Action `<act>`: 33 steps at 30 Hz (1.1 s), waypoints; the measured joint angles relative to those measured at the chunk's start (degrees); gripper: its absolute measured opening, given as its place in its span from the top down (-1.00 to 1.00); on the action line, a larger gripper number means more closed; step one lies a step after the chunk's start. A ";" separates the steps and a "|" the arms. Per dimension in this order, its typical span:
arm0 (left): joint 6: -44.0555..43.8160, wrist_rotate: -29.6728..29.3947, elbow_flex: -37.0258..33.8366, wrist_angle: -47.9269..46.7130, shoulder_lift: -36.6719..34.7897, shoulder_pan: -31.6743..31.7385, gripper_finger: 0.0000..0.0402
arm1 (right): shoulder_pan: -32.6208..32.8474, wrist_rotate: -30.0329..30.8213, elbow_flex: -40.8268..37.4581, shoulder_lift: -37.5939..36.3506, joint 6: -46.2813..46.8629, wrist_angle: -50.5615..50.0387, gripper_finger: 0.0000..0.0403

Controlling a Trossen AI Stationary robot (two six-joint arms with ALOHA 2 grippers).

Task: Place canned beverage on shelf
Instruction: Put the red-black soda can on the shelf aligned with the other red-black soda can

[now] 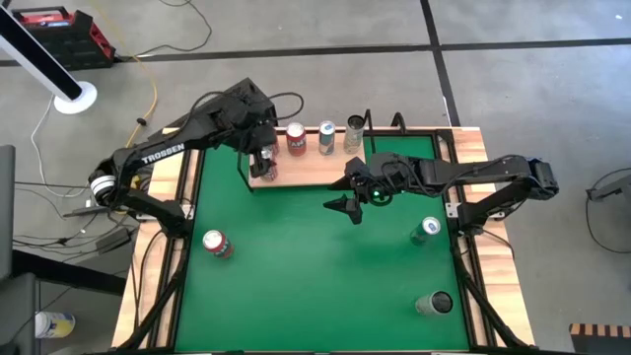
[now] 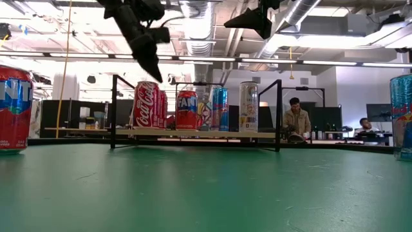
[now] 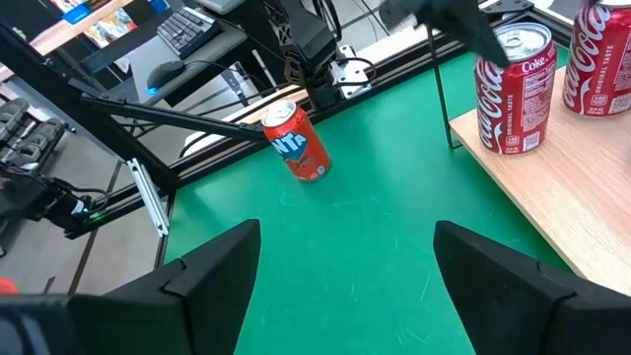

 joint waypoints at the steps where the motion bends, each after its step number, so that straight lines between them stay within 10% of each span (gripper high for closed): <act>1: 0.00 0.00 1.28 -0.54 0.00 -0.28 -0.81 | 0.00 0.00 0.00 0.00 0.00 0.00 -0.62; 13: -7.76 2.59 3.24 -15.48 -8.01 -7.91 -0.62 | 0.48 0.00 0.00 0.00 0.91 -0.44 -0.62; 25: -7.19 -3.57 -10.80 -2.14 -12.48 -11.33 0.84 | -1.84 0.28 0.00 -0.02 0.17 -0.17 -0.62; 33: -5.03 -5.60 -12.09 -0.58 -10.32 -11.04 0.99 | -1.99 0.22 0.00 0.00 0.03 -0.22 -0.62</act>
